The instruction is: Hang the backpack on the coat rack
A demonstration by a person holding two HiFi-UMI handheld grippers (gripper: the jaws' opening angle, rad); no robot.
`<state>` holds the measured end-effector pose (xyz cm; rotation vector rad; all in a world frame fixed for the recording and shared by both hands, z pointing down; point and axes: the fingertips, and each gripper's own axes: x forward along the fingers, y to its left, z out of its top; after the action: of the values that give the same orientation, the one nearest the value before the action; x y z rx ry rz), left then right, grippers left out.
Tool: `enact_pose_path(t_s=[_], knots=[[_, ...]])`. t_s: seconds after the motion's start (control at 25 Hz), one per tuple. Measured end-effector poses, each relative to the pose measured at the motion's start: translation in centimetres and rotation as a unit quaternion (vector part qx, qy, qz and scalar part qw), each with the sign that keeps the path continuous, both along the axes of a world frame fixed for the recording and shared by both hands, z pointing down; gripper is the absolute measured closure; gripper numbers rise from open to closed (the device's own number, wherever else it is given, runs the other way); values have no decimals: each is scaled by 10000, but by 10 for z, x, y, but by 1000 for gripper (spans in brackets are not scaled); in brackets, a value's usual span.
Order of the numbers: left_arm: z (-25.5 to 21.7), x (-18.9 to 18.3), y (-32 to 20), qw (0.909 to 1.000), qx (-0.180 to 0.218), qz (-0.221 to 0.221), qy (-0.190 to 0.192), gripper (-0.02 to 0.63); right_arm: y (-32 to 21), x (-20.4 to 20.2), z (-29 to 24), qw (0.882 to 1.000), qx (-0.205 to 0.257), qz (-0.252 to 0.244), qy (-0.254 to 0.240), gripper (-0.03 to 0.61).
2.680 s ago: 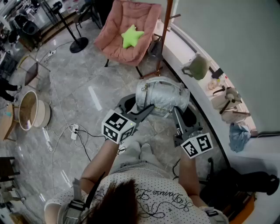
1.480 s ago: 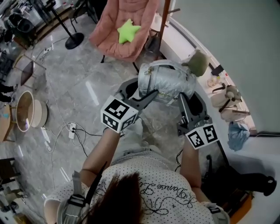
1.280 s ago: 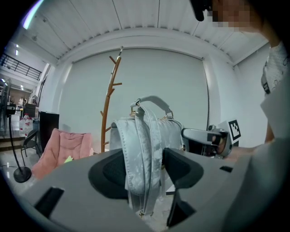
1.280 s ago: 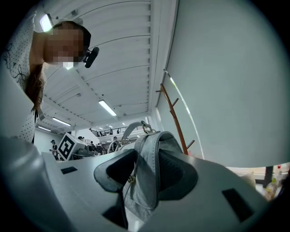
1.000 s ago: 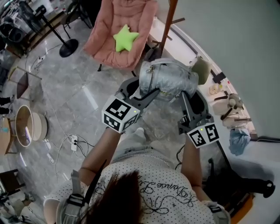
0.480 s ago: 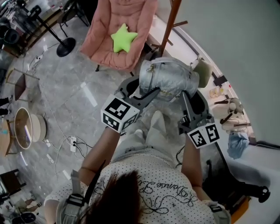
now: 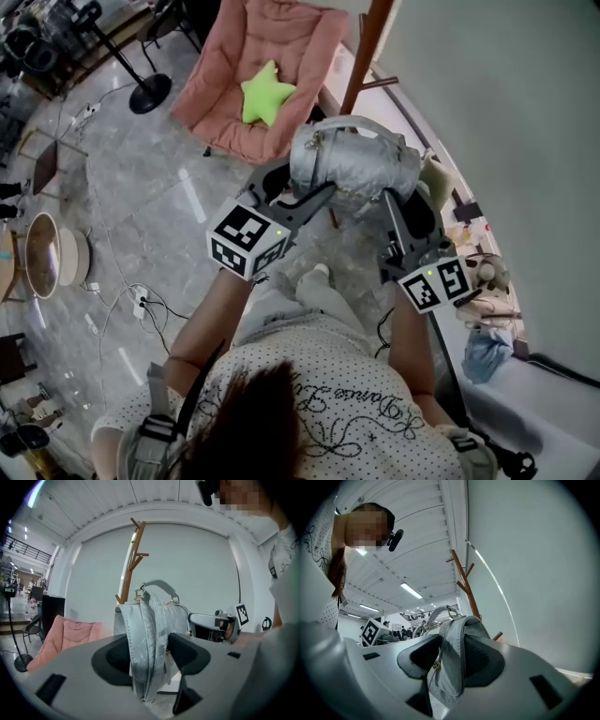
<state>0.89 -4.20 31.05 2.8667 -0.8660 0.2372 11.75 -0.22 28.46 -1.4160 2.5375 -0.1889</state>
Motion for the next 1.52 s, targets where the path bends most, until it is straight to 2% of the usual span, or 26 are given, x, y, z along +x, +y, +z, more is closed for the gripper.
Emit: enact_pose_path(t_s=[0.28, 0.44, 0.68, 1.08, 1.36, 1.52], knots=[[4, 28, -30, 9991, -58, -416, -51, 371, -40, 31, 5, 9993, -34, -373, -36, 413], [17, 31, -43, 9984, -244, -472, -165, 371, -55, 36, 19, 9985, -258, -459, -169, 413], [53, 28, -58, 9967, -655, -448, -166, 371, -73, 32, 52, 9969, -630, -469, -96, 413], [106, 31, -89, 9920, -1206, 196, -304, 371, -98, 31, 102, 9914, -1298, 76, -126, 413], [129, 29, -99, 9855, -1429, 775, -488, 374, -105, 28, 126, 9852, -1622, 487, -252, 410], [134, 30, -102, 9844, -1459, 859, -486, 376, -109, 29, 131, 9842, -1674, 517, -266, 410]])
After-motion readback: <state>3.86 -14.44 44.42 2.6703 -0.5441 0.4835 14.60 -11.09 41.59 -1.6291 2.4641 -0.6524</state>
